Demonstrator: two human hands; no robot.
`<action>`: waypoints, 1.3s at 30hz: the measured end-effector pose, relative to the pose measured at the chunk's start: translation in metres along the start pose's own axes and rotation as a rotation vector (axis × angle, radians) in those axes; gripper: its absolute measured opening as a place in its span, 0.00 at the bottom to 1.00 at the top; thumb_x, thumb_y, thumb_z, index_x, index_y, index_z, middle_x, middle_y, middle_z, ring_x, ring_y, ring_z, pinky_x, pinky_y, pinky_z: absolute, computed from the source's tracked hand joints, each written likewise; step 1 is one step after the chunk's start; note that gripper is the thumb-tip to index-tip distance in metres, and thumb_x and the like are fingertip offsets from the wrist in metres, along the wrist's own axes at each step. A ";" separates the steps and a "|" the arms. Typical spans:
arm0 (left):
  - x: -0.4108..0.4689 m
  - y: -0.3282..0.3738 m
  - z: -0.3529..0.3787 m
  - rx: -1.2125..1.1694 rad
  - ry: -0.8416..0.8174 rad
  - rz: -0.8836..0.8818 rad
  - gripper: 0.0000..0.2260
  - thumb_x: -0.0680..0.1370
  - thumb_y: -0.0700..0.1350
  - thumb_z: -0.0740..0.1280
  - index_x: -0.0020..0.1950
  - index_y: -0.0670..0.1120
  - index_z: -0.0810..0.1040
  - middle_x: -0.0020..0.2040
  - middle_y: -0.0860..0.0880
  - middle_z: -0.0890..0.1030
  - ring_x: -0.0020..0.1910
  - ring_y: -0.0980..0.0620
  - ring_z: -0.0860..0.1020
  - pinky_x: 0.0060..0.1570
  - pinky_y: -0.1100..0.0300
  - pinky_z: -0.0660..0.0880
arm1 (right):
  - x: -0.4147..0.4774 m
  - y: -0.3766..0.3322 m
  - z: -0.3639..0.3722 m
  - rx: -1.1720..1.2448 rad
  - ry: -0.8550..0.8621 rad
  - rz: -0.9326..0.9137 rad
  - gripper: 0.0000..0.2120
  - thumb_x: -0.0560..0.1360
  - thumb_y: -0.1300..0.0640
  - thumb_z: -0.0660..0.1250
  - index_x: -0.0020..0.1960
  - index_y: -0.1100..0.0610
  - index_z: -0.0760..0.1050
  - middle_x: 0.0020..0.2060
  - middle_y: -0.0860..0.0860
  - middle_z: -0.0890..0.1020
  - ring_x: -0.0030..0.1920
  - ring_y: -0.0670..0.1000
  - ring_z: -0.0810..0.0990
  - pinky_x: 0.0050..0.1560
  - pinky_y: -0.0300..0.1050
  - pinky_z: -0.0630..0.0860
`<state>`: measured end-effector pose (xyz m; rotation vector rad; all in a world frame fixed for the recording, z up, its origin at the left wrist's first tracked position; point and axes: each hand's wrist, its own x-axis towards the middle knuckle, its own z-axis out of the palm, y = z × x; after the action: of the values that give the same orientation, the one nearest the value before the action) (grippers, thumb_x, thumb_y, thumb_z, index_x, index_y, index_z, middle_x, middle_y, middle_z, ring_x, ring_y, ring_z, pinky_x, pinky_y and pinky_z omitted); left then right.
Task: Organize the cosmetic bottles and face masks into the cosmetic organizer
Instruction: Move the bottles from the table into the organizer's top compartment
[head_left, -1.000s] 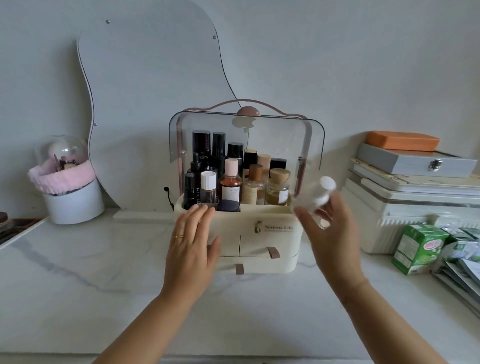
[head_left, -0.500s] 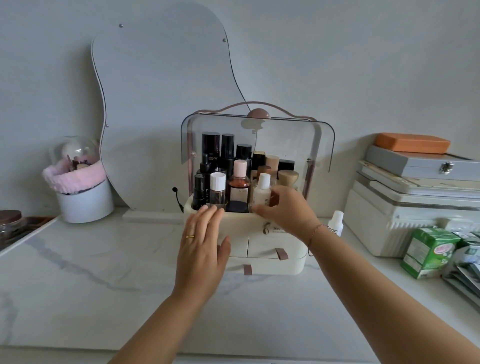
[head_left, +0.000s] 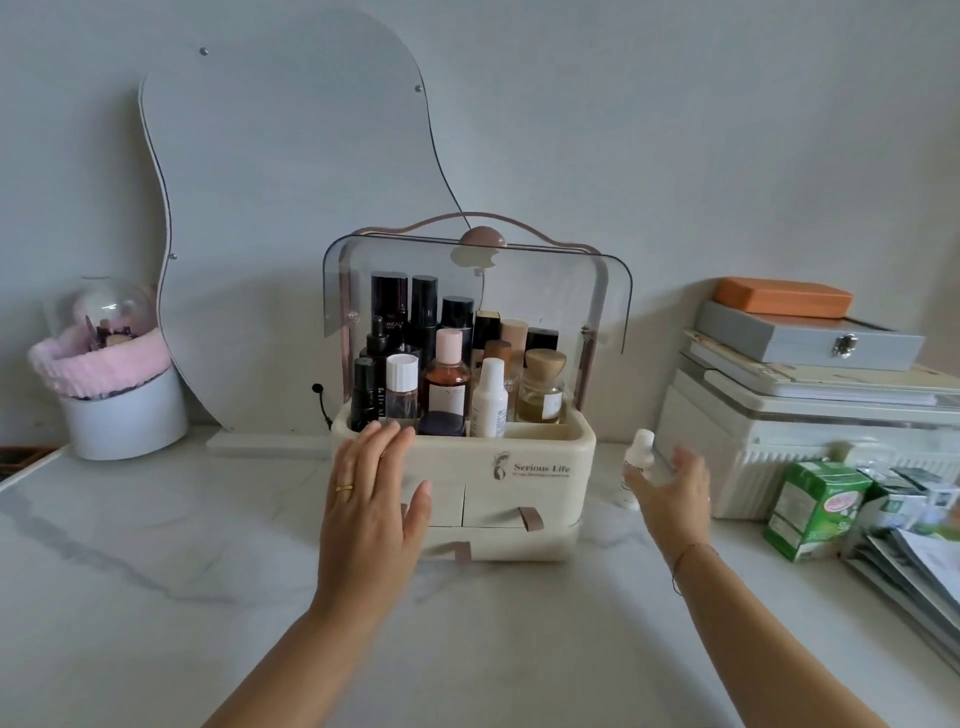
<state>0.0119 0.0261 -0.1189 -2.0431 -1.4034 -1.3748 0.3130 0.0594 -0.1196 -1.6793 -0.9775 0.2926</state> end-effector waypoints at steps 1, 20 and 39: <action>0.001 0.001 0.000 0.003 0.000 -0.002 0.21 0.77 0.48 0.58 0.68 0.41 0.69 0.67 0.45 0.70 0.71 0.48 0.64 0.71 0.48 0.60 | 0.004 0.007 0.002 -0.008 -0.056 0.010 0.33 0.70 0.55 0.73 0.70 0.59 0.63 0.64 0.55 0.71 0.63 0.55 0.71 0.59 0.47 0.67; 0.002 0.001 0.002 0.013 0.007 -0.001 0.21 0.78 0.48 0.57 0.68 0.41 0.70 0.67 0.44 0.71 0.71 0.47 0.64 0.70 0.48 0.62 | -0.076 -0.065 -0.028 0.198 0.042 -0.487 0.15 0.71 0.57 0.72 0.55 0.53 0.73 0.47 0.42 0.79 0.49 0.38 0.78 0.50 0.29 0.72; 0.002 0.000 -0.002 0.017 -0.022 0.012 0.21 0.78 0.48 0.58 0.69 0.41 0.68 0.67 0.44 0.70 0.71 0.46 0.64 0.70 0.47 0.61 | -0.046 -0.108 0.020 -0.166 -0.357 -0.445 0.14 0.73 0.48 0.66 0.51 0.58 0.72 0.41 0.56 0.81 0.42 0.57 0.79 0.49 0.58 0.78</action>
<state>0.0112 0.0258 -0.1167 -2.0583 -1.4045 -1.3352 0.2224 0.0442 -0.0431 -1.5312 -1.6475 0.2194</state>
